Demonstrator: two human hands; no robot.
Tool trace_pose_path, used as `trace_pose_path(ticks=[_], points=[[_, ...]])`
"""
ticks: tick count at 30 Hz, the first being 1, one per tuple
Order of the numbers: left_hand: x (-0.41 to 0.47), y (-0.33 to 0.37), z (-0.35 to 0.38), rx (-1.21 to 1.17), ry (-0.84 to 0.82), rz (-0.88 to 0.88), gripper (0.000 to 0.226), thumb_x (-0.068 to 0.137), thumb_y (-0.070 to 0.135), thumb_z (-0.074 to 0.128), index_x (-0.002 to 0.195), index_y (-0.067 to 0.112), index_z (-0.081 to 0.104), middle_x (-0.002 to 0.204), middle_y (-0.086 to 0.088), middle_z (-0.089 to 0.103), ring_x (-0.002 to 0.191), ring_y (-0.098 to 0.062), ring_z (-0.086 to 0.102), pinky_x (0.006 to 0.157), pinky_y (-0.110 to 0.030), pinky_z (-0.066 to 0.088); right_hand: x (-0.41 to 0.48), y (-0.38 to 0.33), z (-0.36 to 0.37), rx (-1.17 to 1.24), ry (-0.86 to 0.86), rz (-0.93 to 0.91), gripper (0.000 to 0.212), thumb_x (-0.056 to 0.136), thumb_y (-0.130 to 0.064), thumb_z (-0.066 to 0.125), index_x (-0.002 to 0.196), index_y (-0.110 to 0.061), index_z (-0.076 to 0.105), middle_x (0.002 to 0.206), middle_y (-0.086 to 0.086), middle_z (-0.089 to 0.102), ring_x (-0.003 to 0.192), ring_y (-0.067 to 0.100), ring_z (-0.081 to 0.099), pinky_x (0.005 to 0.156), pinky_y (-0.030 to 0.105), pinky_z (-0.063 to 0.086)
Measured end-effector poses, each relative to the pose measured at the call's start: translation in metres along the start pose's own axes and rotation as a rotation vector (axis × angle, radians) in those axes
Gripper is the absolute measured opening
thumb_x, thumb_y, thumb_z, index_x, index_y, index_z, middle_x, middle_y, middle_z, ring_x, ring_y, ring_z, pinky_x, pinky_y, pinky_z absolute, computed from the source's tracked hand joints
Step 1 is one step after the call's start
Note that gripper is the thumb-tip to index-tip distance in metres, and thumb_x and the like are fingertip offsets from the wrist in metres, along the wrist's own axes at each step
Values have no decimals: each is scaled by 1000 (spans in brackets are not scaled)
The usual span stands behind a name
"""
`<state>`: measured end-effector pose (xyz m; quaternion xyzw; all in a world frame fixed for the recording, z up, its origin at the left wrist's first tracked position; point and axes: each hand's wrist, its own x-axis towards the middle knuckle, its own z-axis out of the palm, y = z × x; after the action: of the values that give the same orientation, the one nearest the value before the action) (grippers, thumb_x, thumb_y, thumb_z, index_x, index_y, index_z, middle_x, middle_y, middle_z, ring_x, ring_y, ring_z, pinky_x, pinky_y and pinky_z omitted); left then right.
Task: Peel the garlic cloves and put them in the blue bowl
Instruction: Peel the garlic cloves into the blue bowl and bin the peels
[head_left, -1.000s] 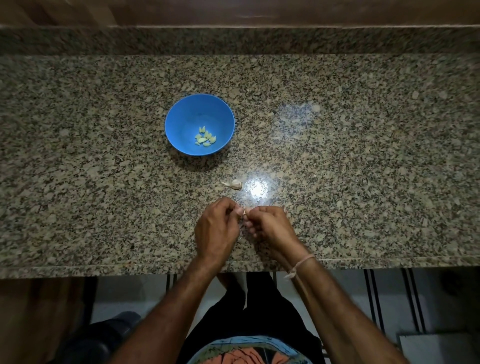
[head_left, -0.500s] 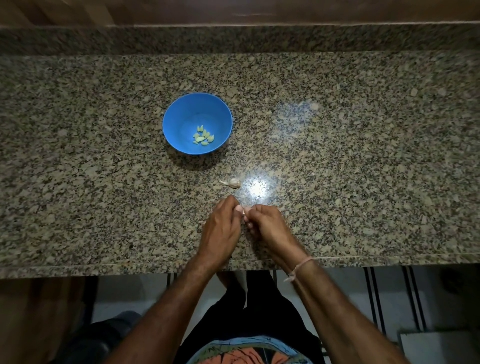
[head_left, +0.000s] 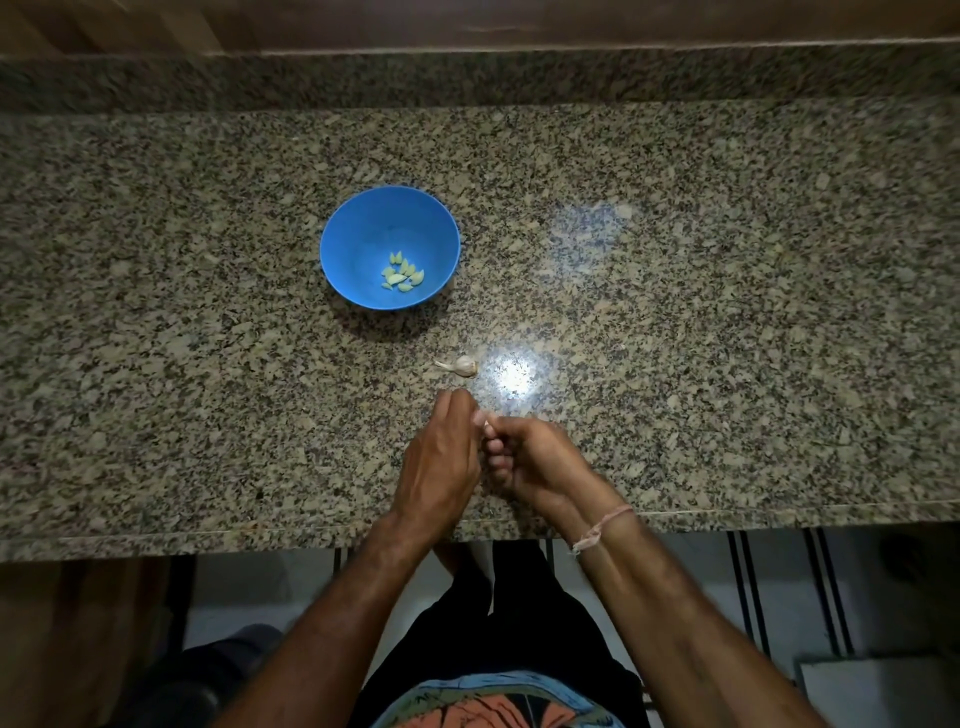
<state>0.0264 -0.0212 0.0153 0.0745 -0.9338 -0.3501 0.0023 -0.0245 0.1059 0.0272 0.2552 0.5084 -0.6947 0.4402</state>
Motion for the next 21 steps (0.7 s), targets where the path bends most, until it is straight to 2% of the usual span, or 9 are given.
trace_pose_path(ticks=[2, 4, 6, 9, 11, 14, 16, 19, 21], points=[[2, 2, -4, -125, -111, -173, 19, 113, 33, 31, 104, 20, 42, 91, 9, 45, 72, -1, 40, 58, -22, 31, 2, 7, 1, -252, 78, -200, 27, 106, -14, 53, 80, -15, 60, 71, -1, 52, 58, 9, 45, 54, 19, 38], [7, 6, -7, -459, -292, -500, 28, 114, 36, 32, 111, 16, 52, 93, 7, 54, 77, -1, 47, 62, -20, 38, 5, 18, -4, -781, 217, -638, 27, 107, -15, 54, 81, -17, 54, 73, -5, 51, 63, 6, 43, 57, 14, 38], [11, 5, -6, -793, -401, -778, 32, 113, 31, 34, 93, 15, 54, 72, 4, 51, 58, -7, 41, 49, -21, 32, 12, 23, -9, -1083, 258, -967, 26, 107, -15, 54, 81, -17, 49, 74, -7, 46, 68, 9, 41, 60, 18, 33], [16, 8, -8, -1134, -356, -1031, 34, 109, 21, 36, 77, 18, 46, 60, 5, 41, 49, -8, 33, 39, -20, 25, 19, 21, -11, -1237, 285, -1083, 24, 105, -15, 55, 82, -16, 47, 76, -5, 44, 72, 14, 40, 62, 25, 32], [13, 14, -10, -877, -297, -857, 30, 113, 27, 35, 90, 17, 51, 71, 4, 47, 58, -9, 42, 47, -20, 32, 12, 18, -4, -1099, 269, -956, 25, 106, -14, 57, 81, -16, 52, 72, -6, 48, 66, 7, 43, 59, 17, 34], [1, 5, -1, -139, -43, -252, 21, 113, 32, 35, 102, 17, 45, 86, 4, 47, 67, -6, 39, 54, -16, 30, 3, 5, 3, -414, 111, -356, 25, 106, -14, 56, 81, -13, 60, 69, -3, 54, 57, 7, 46, 53, 17, 39], [-2, -3, 1, 35, 44, -56, 18, 111, 28, 38, 101, 17, 45, 89, 3, 46, 60, -6, 36, 49, -17, 24, 5, 0, 2, -107, 9, -44, 26, 104, -14, 55, 80, -13, 64, 66, -1, 55, 54, 10, 47, 52, 21, 41], [1, -15, 1, 11, 46, -20, 20, 111, 27, 44, 93, 19, 47, 83, 7, 47, 61, -11, 41, 52, -25, 29, 7, 3, -3, -82, -20, 4, 27, 105, -16, 54, 80, -14, 63, 65, -3, 55, 54, 11, 47, 54, 23, 40], [5, -14, -3, -155, -38, -133, 28, 110, 29, 47, 83, 19, 48, 74, 7, 48, 63, -11, 41, 56, -32, 33, 2, 12, -5, -313, 18, -238, 27, 107, -18, 54, 80, -17, 60, 68, -4, 54, 59, 9, 47, 55, 23, 40]])
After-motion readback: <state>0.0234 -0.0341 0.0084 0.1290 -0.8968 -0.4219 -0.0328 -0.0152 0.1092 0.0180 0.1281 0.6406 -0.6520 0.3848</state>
